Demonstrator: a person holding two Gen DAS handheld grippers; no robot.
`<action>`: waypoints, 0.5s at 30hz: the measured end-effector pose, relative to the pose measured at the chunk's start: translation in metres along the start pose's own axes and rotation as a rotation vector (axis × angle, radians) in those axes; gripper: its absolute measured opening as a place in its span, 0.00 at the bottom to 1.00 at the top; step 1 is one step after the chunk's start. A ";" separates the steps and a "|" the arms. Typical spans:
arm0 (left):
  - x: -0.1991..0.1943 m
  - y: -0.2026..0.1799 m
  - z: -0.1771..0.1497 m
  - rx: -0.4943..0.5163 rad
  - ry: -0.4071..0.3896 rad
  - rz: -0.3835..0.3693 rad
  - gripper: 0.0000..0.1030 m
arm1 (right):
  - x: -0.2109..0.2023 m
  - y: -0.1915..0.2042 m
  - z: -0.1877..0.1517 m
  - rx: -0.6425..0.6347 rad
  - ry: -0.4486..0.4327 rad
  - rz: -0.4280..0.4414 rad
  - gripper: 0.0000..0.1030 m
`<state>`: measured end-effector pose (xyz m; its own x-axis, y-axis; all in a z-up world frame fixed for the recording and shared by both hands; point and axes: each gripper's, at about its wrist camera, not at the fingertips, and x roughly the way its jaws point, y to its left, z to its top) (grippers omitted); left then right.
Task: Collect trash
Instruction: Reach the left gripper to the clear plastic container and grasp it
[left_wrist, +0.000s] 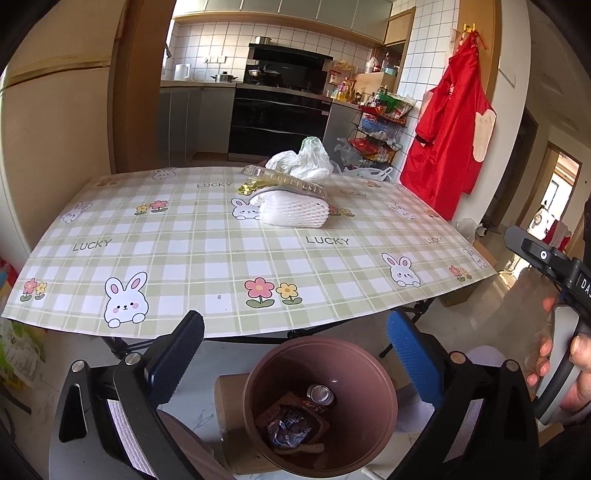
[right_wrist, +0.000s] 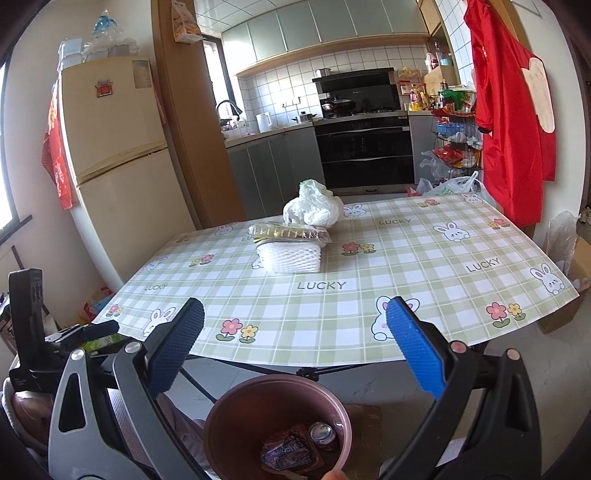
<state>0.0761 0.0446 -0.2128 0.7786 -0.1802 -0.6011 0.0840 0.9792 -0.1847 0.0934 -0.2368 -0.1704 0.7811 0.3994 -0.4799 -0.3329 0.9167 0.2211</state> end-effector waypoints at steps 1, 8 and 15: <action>0.002 0.002 0.001 -0.007 -0.001 0.005 0.94 | 0.003 -0.002 -0.001 0.004 0.008 -0.008 0.95; 0.017 0.018 0.017 -0.042 -0.010 0.042 0.94 | 0.030 -0.017 -0.002 -0.007 0.086 -0.072 0.95; 0.048 0.034 0.058 -0.110 -0.013 -0.020 0.94 | 0.065 -0.032 0.010 -0.037 0.139 -0.086 0.95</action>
<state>0.1526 0.0748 -0.2031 0.7854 -0.1974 -0.5866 0.0309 0.9591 -0.2814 0.1608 -0.2404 -0.2001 0.7278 0.3150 -0.6091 -0.2889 0.9464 0.1443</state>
